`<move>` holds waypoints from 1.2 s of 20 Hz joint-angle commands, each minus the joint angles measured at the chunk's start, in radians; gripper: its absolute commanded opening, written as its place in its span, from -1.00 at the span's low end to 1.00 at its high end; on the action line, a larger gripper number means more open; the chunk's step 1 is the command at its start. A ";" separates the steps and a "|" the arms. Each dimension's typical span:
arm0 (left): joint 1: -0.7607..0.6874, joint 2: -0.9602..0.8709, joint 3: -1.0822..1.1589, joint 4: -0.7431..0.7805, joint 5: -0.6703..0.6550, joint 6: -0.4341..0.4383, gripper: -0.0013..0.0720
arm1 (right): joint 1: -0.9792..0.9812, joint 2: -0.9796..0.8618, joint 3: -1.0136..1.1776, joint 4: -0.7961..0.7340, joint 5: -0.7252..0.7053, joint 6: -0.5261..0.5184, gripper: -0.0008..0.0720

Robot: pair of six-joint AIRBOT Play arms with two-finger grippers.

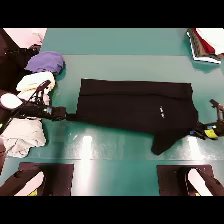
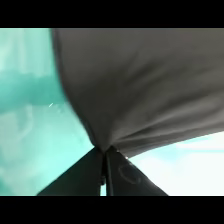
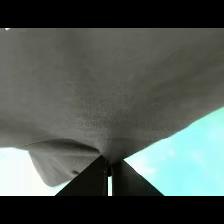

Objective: Fold the shirts.

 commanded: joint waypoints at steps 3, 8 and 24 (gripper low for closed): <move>0.002 0.227 -0.085 0.029 -0.175 -0.078 -0.91 | -0.034 0.226 0.009 -0.094 0.114 0.040 -0.93; 0.002 0.115 -0.003 -0.044 -0.070 -0.062 -0.91 | 0.109 0.140 0.087 -0.035 0.011 0.082 -0.93; 0.002 -0.528 0.433 -0.112 0.177 0.013 -0.90 | 0.295 -0.572 0.714 -0.035 -0.122 0.108 -0.93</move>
